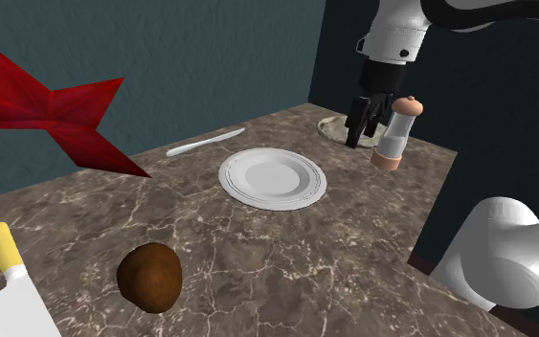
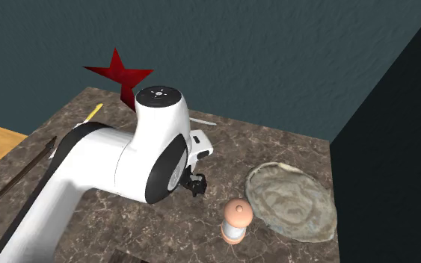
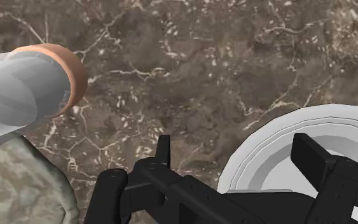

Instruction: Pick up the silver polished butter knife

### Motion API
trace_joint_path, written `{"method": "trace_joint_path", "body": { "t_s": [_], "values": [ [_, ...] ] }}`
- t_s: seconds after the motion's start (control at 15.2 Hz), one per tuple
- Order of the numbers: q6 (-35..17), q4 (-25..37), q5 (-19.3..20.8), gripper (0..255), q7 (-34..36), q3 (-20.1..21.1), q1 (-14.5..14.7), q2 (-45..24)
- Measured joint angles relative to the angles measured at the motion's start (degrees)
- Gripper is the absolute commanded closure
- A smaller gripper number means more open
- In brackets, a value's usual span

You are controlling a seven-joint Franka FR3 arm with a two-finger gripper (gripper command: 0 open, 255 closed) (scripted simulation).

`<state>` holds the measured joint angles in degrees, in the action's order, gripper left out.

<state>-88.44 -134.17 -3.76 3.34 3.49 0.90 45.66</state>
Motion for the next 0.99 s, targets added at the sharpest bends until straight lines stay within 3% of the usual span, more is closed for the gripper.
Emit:
{"method": "trace_joint_path", "body": {
  "t_s": [0.2, 0.66, 0.99],
  "values": [
    [-0.7, 0.8, -1.3, 0, 3.8, 1.9, -0.6, -1.5],
    [-5.2, 7.0, -6.9, 0, 26.8, 12.6, -4.3, -11.3],
    [-8.0, 14.5, -7.6, 0, 43.8, 19.5, -7.7, -20.8]
  ]
}}
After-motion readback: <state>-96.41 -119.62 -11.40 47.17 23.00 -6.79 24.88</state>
